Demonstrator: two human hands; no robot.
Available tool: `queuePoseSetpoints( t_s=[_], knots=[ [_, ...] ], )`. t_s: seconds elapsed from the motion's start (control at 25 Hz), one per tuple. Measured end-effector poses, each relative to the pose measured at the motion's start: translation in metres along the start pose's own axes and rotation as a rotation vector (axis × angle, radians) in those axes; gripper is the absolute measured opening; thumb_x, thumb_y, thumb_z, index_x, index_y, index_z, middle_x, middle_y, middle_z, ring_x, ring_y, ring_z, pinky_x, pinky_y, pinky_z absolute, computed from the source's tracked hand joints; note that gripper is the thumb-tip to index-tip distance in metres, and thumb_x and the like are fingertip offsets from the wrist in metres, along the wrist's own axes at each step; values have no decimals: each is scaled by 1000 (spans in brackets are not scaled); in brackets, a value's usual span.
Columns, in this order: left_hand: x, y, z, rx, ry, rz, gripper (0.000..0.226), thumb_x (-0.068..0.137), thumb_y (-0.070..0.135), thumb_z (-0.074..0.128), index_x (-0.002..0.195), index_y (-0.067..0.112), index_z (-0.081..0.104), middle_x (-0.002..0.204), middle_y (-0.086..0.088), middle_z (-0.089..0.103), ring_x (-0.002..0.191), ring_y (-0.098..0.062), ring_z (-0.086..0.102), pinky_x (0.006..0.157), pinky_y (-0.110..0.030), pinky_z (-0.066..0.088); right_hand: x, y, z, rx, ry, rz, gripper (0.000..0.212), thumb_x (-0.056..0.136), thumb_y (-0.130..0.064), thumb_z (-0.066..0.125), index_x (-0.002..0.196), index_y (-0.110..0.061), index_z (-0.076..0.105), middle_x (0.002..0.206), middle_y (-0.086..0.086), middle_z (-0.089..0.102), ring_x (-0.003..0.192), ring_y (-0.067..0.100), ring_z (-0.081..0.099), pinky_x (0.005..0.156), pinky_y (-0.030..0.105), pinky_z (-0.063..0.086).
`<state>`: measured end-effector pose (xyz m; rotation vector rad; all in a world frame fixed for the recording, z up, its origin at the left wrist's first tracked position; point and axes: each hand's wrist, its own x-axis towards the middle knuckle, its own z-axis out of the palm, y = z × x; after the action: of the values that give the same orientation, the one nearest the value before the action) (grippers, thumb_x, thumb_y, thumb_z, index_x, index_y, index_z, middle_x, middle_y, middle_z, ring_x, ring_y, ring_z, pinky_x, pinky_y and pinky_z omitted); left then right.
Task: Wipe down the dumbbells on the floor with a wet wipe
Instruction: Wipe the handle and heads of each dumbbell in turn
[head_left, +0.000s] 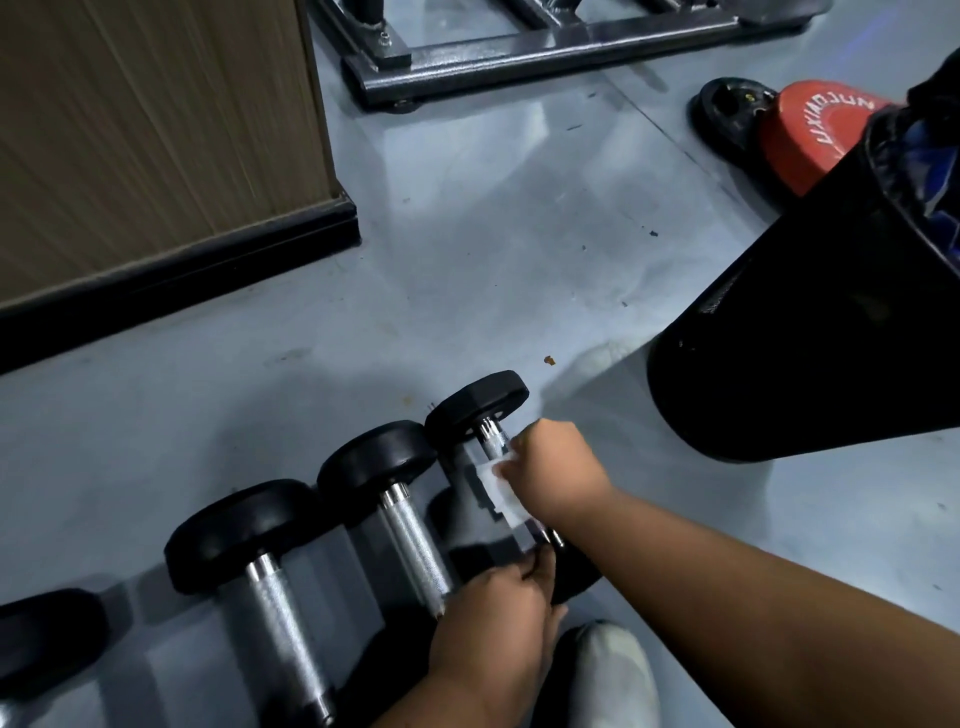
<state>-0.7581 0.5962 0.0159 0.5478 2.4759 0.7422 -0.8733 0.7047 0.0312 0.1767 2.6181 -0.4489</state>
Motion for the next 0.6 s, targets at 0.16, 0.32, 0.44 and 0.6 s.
queuePoseSetpoints(
  t_s=[0.16,0.32,0.44,0.6],
  knots=[
    [-3,0,-5,-9,-2,-6,59,103,41,45,157,27,25,141,-4,52,123,-32,55,100,-40,47,-13,11,7,-38,-15,65,44,90,-30,69,58,-15,42,59,-1,42,59,22,45,48,25,30],
    [-1,-2,-6,-46,-24,-12,66,102,38,47,160,29,16,146,-2,48,127,-31,53,102,-40,46,-24,29,1,-111,-87,79,37,77,-29,76,61,-14,46,56,-1,42,56,17,44,45,20,26],
    [0,-4,-6,-29,-29,-11,65,102,38,47,159,29,17,150,0,45,129,-31,52,103,-40,45,-24,24,-7,-219,-85,69,41,78,-34,75,64,-14,42,59,-2,43,60,22,46,47,27,29],
    [-2,-7,4,-12,96,-6,69,71,58,71,137,40,59,119,19,68,89,-7,72,67,-21,56,-26,21,3,-226,-118,119,39,84,-28,68,59,-12,42,57,2,41,51,16,42,41,21,23]
  ],
)
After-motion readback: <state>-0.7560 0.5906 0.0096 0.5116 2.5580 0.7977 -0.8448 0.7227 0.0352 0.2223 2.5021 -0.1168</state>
